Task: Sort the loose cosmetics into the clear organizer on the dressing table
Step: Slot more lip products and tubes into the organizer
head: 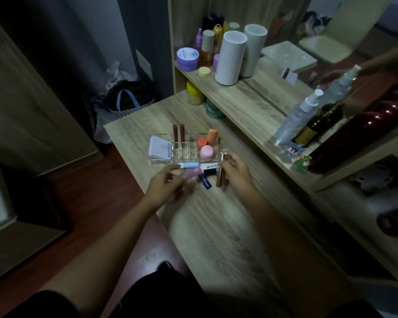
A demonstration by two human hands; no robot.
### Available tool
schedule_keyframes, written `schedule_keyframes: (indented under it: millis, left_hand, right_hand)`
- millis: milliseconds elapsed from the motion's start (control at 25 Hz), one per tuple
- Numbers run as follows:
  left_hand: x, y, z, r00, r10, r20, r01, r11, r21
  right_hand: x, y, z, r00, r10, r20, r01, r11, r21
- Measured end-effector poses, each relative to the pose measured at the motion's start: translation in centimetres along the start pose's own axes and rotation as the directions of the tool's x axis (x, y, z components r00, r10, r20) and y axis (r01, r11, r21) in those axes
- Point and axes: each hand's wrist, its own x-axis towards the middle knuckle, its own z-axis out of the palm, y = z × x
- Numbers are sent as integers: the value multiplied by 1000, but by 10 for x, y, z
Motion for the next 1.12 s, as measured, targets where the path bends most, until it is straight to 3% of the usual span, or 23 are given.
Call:
schedule_keyframes:
  millis: [80,160,240,320,440,520,600,800,1000,1120]
  left_hand:
    - [15,10,-17,998,-65,-8,61,963,-262]
    - [33,16,-34,997,-70,-35,53,935,-351]
    - [47,21,-49,996,-56,-65,31,942,-333]
    - [61,22,-60,996,-22,-86,1,970,-242]
    - [77,26,-68,983,143,-111,-123,979,165]
    - [86,31,-67,960,273,-64,-223,882,415]
    - [91,33,-62,930,366,14,-314,776,546]
    - [93,34,-52,875,455,167,-448,626,638]
    - [92,44,-46,868,485,107,-450,677,583]
    - [95,46,-46,873,471,129,-441,649,620]
  right_hand:
    - [12,-24,11,997,-69,32,67,996,55]
    - [26,-40,22,990,-135,34,134,990,34]
    - [39,-48,31,986,-165,-6,165,986,-30]
    - [53,-51,38,979,-193,-69,187,979,-86]
    - [74,-50,47,966,-228,-118,215,970,-115]
    - [85,-47,51,963,-247,-104,227,958,-175]
    - [91,-43,53,965,-247,-92,224,952,-209]
    - [101,-29,57,970,-240,-35,223,938,-267]
    - [108,-23,62,962,-274,15,263,906,-331]
    - [111,-20,66,959,-281,26,270,887,-375]
